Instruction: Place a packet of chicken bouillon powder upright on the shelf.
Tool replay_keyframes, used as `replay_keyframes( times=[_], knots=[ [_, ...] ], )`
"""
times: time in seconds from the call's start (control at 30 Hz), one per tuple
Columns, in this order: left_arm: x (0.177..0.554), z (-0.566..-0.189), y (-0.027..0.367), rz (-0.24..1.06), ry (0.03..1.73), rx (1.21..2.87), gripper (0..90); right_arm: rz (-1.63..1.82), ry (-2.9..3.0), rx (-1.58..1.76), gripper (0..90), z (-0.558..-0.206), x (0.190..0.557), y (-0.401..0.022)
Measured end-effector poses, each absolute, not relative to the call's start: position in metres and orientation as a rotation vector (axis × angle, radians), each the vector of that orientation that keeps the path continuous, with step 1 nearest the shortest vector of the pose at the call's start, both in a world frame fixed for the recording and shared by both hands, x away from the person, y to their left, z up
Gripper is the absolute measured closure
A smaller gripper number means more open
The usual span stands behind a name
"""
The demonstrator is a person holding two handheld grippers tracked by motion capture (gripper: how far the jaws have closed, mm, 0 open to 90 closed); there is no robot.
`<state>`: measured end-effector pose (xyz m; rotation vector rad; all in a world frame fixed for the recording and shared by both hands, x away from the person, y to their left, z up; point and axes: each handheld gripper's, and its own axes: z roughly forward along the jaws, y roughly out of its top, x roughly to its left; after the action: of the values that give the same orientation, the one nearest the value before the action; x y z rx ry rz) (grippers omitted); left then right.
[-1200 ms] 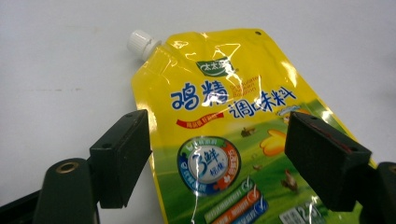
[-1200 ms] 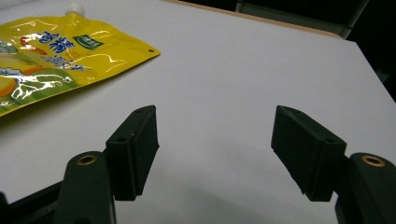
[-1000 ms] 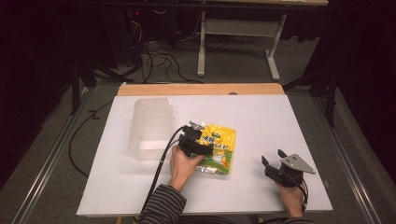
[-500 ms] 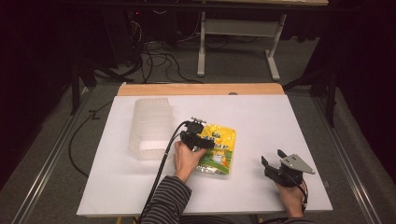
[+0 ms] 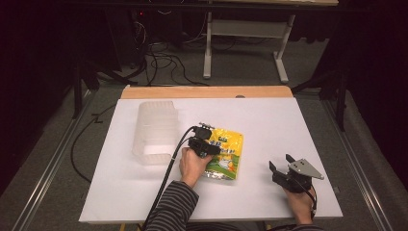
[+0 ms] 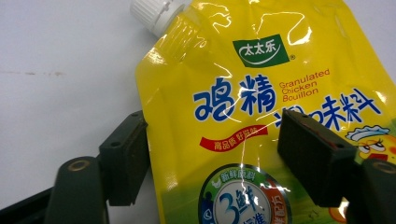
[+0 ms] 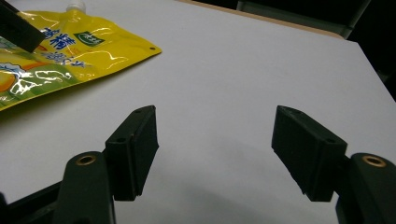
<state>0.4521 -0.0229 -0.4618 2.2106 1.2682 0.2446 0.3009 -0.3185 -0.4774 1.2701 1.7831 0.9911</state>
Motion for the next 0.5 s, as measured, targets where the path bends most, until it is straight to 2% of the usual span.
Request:
replay_keyframes(
  times=[0.23, 0.3, 0.5],
  knots=[
    [0.4497, -0.4593, -0.0239, 0.233, 1.245, 2.229, 48.6, 0.977, 1.791, 1.262, 32.1, -0.4776, 0.3017, -0.3178],
    [0.4478, -0.4588, -0.0257, 0.228, 1.225, 2.234, 57.9, 0.976, 1.791, 1.267, 32.1, -0.4776, 0.3019, -0.3178],
    [0.4464, -0.4588, -0.0264, 0.230, 1.193, 2.248, 72.5, 0.975, 1.795, 1.258, 32.1, -0.4778, 0.3021, -0.3175]
  ],
)
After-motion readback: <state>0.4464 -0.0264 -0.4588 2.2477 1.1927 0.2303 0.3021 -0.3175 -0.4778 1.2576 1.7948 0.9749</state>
